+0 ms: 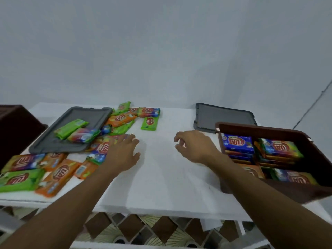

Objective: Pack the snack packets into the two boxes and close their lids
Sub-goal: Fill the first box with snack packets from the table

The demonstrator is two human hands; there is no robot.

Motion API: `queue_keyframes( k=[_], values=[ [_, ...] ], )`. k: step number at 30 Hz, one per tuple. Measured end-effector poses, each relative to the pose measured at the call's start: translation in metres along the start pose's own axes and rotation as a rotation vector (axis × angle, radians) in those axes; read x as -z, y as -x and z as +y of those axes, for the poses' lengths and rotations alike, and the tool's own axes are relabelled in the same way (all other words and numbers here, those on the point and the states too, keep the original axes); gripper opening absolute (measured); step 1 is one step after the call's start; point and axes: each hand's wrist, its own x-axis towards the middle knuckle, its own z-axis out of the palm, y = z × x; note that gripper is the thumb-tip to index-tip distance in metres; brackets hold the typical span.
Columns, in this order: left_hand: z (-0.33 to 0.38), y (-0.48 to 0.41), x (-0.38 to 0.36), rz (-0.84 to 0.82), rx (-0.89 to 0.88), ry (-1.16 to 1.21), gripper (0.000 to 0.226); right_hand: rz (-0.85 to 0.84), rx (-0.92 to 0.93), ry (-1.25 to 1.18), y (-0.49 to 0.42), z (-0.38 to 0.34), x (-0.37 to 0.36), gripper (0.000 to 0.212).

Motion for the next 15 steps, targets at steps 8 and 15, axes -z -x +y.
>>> queue_keyframes(
  k=[8,15],
  values=[
    [-0.051,0.004,-0.027,-0.015,0.064,-0.041,0.064,0.111,-0.203,0.068,0.002,-0.038,-0.126,0.051],
    [-0.044,-0.013,-0.027,0.040,-0.254,0.112,0.063,0.257,-0.269,-0.091,0.000,-0.040,-0.130,0.036]
  ],
)
